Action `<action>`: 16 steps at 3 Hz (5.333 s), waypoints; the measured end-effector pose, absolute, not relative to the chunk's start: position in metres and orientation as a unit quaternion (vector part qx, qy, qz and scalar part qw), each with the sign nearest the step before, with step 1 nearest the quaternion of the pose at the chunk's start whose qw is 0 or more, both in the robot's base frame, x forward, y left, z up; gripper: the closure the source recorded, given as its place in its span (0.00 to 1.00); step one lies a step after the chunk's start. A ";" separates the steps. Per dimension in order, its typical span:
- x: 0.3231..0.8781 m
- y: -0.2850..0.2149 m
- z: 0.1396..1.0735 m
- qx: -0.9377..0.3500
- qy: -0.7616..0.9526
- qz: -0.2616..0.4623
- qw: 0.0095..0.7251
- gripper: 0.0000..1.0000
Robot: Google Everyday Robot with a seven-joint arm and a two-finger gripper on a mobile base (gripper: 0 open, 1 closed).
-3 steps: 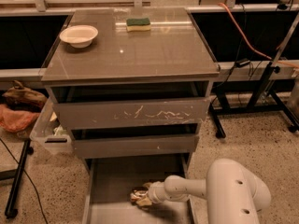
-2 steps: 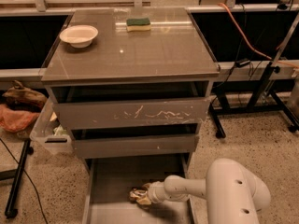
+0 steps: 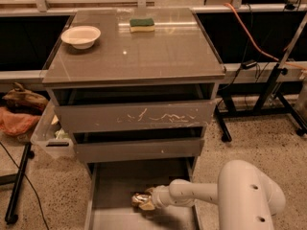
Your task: Pick orange can from bottom drawer and place on counter
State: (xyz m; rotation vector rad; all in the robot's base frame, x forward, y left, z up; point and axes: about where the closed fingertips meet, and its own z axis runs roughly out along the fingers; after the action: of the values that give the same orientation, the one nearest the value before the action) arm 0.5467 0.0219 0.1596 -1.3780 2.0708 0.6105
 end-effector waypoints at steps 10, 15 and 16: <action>0.554 0.078 0.596 -0.596 0.659 0.143 0.436 1.00; 0.556 0.148 0.821 -0.696 0.537 0.053 0.475 1.00; 0.556 0.148 0.821 -0.696 0.537 0.053 0.475 1.00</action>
Offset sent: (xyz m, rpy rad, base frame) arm 0.0080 0.0081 0.0487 -0.0175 -0.0322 -0.0242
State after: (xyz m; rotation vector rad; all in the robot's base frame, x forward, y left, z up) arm 0.5564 0.1482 0.8214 -1.7013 1.3120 0.1297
